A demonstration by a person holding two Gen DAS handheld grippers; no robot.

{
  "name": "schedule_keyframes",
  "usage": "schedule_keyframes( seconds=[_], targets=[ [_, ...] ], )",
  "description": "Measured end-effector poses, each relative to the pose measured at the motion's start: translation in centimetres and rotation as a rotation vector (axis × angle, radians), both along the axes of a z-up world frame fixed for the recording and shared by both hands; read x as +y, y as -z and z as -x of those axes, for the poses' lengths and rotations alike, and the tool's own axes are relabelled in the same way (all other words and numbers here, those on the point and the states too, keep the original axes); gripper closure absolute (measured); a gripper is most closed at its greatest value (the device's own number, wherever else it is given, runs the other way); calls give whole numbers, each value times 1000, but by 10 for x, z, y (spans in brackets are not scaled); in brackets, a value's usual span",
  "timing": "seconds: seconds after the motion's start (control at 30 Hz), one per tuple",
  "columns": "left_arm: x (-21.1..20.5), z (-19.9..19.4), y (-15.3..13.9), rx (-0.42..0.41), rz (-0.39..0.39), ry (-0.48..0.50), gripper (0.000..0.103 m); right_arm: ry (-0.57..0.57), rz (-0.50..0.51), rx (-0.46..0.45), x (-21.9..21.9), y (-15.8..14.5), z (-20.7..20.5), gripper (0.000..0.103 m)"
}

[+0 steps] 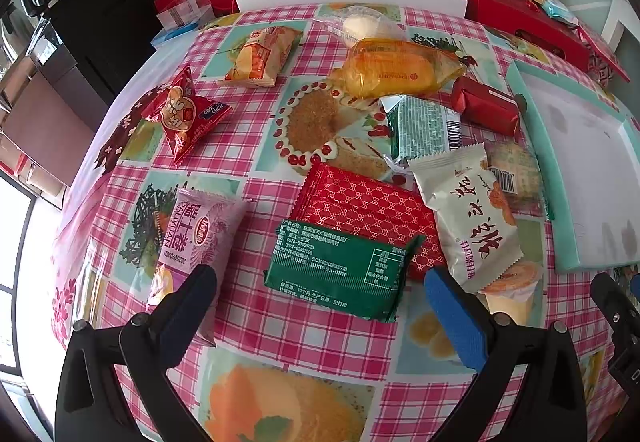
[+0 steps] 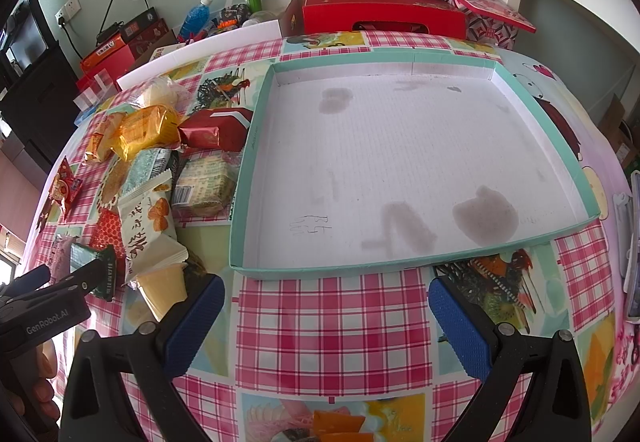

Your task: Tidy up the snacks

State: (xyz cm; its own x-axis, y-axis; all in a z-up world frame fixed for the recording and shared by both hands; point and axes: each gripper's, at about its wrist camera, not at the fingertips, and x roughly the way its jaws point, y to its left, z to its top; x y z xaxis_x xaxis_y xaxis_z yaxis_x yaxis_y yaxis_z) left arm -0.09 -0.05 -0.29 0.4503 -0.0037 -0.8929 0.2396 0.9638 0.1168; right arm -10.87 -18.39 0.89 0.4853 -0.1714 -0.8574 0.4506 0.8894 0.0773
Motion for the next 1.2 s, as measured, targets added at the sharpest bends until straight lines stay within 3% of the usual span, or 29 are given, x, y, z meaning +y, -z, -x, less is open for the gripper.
schedule_keyframes(
  seconds=[1.07,1.2],
  targets=[
    [2,1,1,-24,33,-4,0,-17,2,12,3,1,-2,0],
    [15,0,-12,-64,44,-53,0,-63,-2,-9,13,-3,-6,0]
  ],
)
